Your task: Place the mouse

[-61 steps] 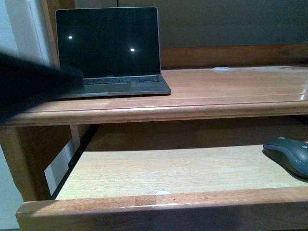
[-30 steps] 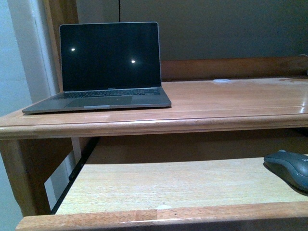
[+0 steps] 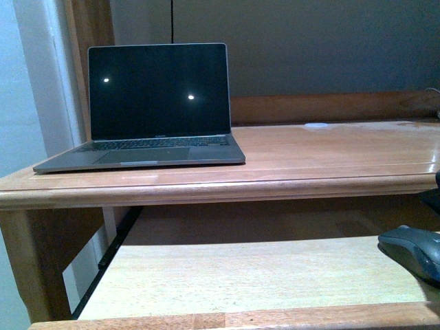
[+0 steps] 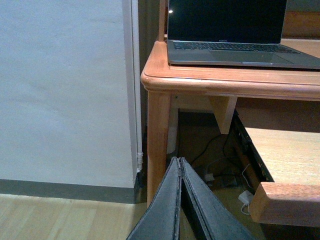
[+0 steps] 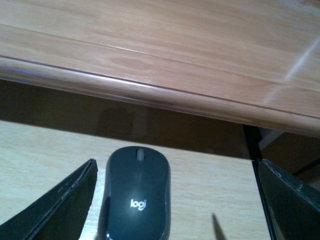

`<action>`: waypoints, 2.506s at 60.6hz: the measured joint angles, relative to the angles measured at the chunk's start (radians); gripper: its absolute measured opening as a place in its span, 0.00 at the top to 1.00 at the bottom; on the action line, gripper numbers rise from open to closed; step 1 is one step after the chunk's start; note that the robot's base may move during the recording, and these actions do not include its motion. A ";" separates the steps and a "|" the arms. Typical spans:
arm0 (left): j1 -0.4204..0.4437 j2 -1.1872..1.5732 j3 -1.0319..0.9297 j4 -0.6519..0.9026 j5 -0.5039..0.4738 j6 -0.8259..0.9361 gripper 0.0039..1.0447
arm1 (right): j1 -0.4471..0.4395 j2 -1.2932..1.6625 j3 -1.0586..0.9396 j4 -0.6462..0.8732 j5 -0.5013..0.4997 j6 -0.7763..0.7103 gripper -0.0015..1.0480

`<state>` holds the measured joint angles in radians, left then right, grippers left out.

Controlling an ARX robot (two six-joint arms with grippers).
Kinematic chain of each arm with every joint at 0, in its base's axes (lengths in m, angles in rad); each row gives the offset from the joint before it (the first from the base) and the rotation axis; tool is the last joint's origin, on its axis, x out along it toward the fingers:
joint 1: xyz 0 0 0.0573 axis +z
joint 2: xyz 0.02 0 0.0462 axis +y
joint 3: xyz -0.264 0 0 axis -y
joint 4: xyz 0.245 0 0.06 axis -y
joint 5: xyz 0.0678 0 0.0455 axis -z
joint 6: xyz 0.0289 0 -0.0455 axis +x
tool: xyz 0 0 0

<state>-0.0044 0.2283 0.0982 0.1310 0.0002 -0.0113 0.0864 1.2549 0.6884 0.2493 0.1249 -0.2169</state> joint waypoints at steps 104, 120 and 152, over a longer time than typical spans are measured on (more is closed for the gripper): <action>0.000 -0.222 -0.090 -0.133 0.000 0.000 0.47 | 0.056 0.087 0.358 -0.464 -0.108 0.138 0.46; 0.000 -0.222 -0.090 -0.133 0.000 0.000 0.07 | 0.193 0.302 0.742 -0.497 0.117 0.169 0.46; 0.000 -0.222 -0.090 -0.133 0.000 0.001 0.07 | 0.298 0.820 1.168 -0.536 0.438 0.206 0.46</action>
<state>-0.0044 0.0059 0.0086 -0.0021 -0.0002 -0.0101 0.3843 2.0750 1.8565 -0.2871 0.5625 -0.0113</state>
